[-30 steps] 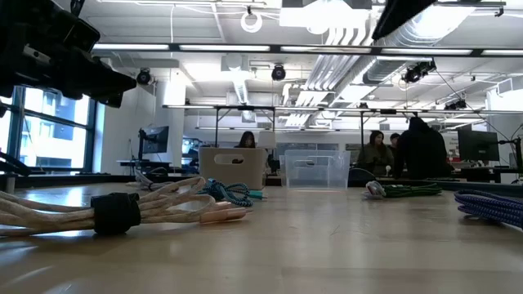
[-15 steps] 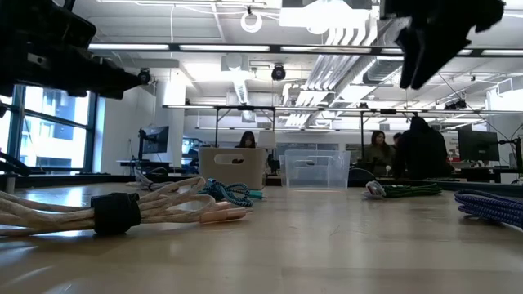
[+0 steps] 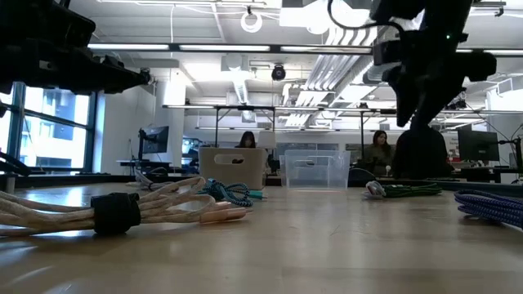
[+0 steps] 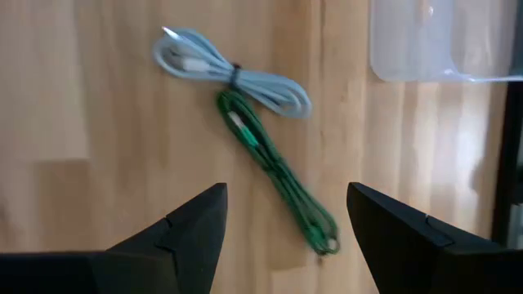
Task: Pick & Place USB Port
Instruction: Put the green and black charger cable into the gray bin
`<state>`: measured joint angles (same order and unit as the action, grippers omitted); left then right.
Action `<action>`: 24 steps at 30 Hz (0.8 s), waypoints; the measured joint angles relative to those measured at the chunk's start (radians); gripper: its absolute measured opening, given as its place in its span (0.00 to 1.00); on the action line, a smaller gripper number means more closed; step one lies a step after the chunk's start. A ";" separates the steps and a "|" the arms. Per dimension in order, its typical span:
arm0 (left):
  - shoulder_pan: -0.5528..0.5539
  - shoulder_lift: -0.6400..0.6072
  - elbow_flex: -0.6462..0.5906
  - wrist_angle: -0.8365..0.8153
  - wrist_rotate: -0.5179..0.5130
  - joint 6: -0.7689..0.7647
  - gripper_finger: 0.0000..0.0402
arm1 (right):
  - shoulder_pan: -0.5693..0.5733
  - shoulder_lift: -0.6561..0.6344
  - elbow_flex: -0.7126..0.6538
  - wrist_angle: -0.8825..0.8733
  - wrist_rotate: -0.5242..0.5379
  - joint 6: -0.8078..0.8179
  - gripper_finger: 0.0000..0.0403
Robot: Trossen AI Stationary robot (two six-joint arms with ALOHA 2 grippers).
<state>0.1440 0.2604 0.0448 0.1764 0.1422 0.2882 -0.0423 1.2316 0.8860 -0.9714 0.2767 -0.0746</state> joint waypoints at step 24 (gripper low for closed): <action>0.000 0.000 0.003 0.001 -0.032 0.033 0.38 | -0.130 0.286 -0.002 0.016 -0.041 -0.157 0.61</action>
<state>0.1437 0.2604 0.0483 0.1772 0.1103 0.3214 -0.1722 1.5176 0.8845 -0.9550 0.2356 -0.2317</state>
